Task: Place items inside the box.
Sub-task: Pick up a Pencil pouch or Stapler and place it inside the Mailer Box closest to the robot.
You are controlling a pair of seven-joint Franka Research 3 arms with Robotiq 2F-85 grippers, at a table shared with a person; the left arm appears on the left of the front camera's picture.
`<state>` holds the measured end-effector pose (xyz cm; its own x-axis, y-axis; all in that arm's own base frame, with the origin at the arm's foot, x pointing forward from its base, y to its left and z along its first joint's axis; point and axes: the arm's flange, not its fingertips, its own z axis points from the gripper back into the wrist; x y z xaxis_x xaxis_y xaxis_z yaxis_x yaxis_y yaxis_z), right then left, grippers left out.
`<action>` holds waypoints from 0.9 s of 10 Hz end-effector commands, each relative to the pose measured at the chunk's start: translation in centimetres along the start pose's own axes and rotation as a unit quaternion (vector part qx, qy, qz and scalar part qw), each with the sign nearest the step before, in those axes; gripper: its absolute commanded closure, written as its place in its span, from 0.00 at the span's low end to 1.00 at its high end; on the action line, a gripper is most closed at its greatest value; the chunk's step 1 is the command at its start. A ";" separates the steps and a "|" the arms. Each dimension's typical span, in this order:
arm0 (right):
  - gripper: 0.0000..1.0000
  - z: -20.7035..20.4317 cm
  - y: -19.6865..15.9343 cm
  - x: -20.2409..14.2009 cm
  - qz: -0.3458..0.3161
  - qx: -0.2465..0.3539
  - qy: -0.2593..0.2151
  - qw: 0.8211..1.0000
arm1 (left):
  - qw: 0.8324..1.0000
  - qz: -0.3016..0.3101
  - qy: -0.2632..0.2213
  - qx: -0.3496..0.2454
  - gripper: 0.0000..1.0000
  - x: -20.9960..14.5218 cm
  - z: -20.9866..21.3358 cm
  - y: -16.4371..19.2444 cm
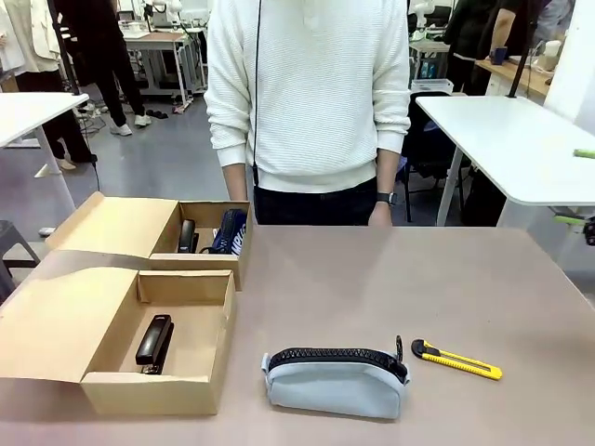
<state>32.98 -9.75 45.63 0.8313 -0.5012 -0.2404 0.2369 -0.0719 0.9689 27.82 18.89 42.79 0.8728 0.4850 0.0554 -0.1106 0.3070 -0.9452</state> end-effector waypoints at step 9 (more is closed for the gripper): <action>0.00 1.3 1.4 -1.3 0.021 0.019 0.019 0.999 | 1.000 -0.009 0.001 -0.008 0.00 -0.2 0.0 0.0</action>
<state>31.79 -10.08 47.25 0.8522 -0.4804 -0.2072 0.1867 -0.0907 0.9782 27.83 18.89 42.80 0.8728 0.4849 0.0556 -0.1104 0.3071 -0.9452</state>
